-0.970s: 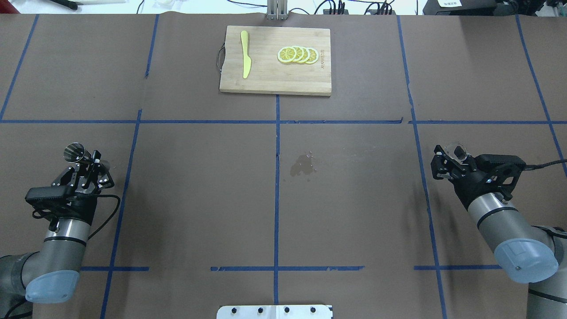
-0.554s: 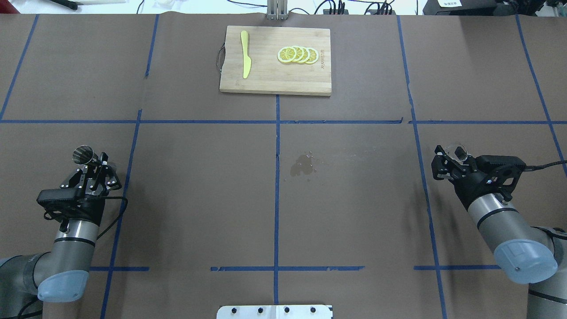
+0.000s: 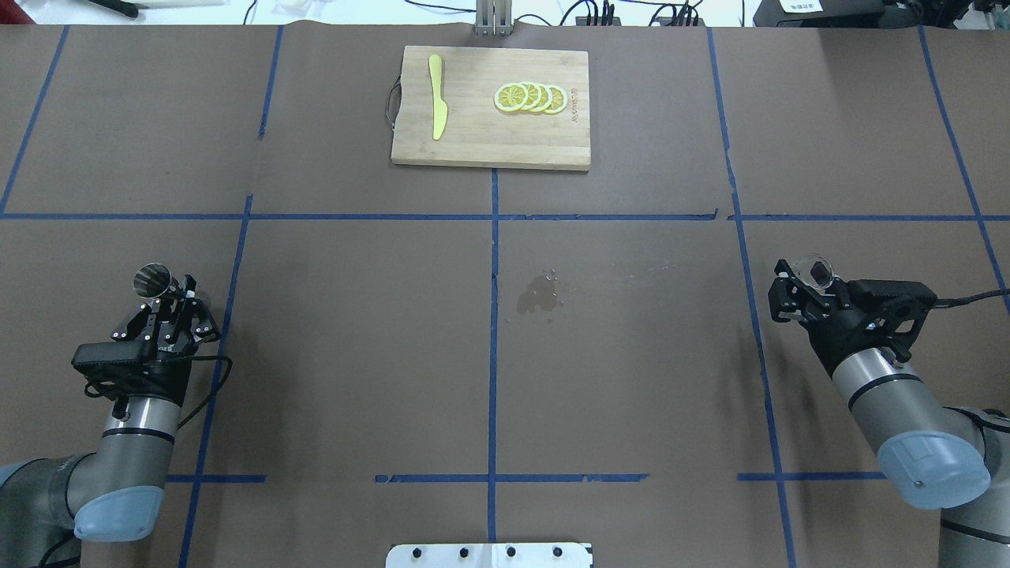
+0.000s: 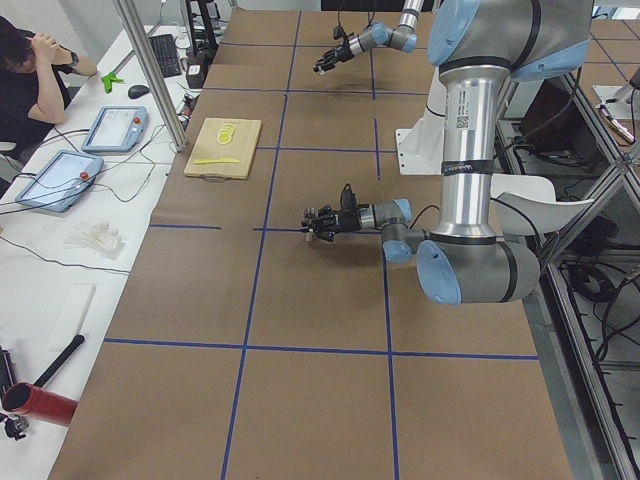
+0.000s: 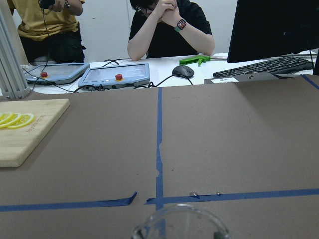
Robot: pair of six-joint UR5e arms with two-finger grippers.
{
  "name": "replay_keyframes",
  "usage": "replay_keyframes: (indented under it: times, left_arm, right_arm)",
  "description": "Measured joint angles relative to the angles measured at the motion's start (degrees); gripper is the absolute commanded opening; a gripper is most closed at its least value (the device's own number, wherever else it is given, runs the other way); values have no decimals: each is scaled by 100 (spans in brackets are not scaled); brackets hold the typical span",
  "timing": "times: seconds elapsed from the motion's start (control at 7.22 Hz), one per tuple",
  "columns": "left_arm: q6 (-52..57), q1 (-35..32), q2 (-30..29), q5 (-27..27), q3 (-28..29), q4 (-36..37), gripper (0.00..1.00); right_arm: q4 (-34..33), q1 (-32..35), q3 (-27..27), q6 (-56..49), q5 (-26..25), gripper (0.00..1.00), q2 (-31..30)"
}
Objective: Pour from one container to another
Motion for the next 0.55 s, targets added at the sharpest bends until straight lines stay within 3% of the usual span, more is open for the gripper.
replay_keyframes:
  times: [0.55]
  left_arm:
    - [18, 101, 0, -27, 20, 3, 36]
  right_arm:
    - [-5, -46, -24, -3, -79, 0, -4]
